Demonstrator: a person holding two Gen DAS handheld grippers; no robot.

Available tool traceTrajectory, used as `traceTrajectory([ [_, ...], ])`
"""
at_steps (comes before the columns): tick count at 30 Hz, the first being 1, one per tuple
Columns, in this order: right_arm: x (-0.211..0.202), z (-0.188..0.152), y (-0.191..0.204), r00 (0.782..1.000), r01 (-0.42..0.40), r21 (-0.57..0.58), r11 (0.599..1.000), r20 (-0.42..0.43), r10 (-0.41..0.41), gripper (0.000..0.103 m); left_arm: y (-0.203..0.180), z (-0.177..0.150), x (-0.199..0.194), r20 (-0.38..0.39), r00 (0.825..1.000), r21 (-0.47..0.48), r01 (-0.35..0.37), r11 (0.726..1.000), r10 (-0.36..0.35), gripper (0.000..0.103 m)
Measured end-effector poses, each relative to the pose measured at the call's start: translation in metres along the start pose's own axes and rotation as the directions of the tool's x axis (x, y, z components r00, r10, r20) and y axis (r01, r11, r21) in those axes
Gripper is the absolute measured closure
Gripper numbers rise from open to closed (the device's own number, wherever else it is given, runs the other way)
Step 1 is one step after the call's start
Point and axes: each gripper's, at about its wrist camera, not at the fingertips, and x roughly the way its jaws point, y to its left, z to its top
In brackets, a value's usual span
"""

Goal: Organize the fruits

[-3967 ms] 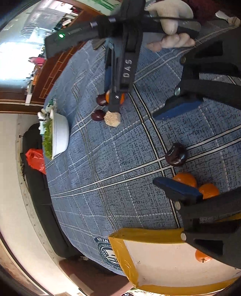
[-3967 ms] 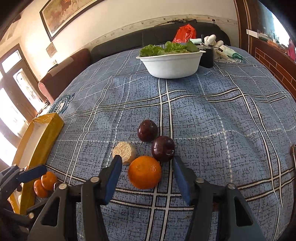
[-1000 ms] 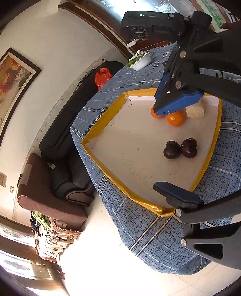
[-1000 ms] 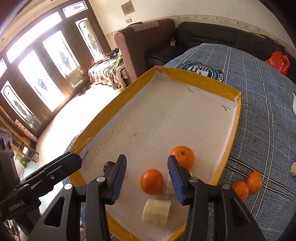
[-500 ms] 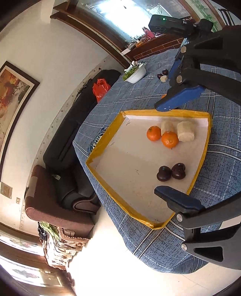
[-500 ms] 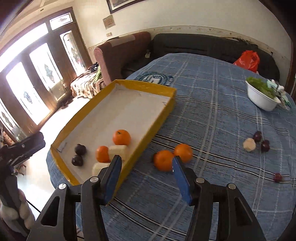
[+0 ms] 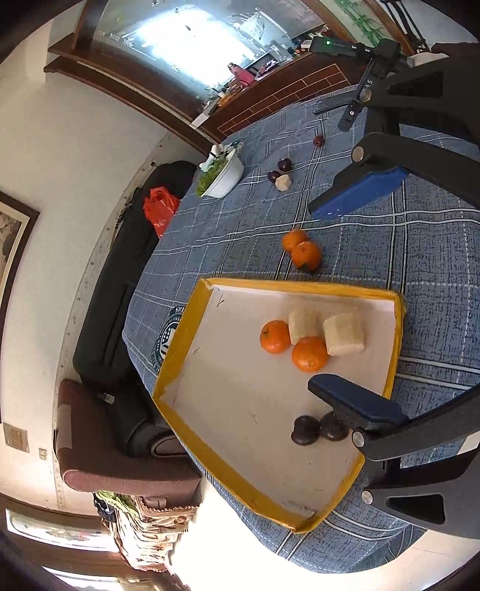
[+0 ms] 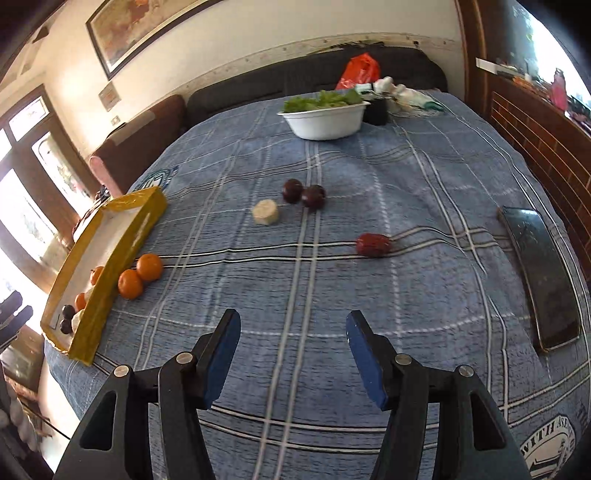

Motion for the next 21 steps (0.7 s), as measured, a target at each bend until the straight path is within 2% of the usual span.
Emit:
traceTrajectory([
  [4, 0.002, -0.001, -0.023, 1.000, 0.001, 0.061, 0.998, -0.002, -0.001, 0.039, -0.017, -0.004, 0.014, -0.030, 1.000, 0.040, 0.006, 0.999, -0.005, 0.018],
  [8, 0.014, 0.007, -0.009, 0.999, -0.052, 0.056, 0.997, -0.005, 0.052, 0.039, -0.031, -0.007, 0.027, -0.060, 0.998, 0.071, 0.011, 0.997, -0.007, 0.018],
  [11, 0.028, 0.014, 0.019, 0.993, -0.116, 0.017, 0.993, -0.024, 0.117, 0.039, -0.036, -0.009, 0.035, -0.079, 0.997, 0.084, 0.011, 0.996, -0.004, 0.018],
  [15, 0.059, 0.031, 0.067, 0.975, -0.213, -0.019, 0.977, -0.074, 0.211, 0.038, -0.033, -0.010, 0.041, -0.092, 0.996, 0.089, 0.006, 0.996, 0.002, 0.018],
  [21, 0.105, 0.049, 0.140, 0.956, -0.269, -0.079, 0.960, -0.145, 0.256, 0.038, -0.031, -0.010, 0.047, -0.104, 0.995, 0.117, 0.007, 0.993, 0.005, 0.018],
])
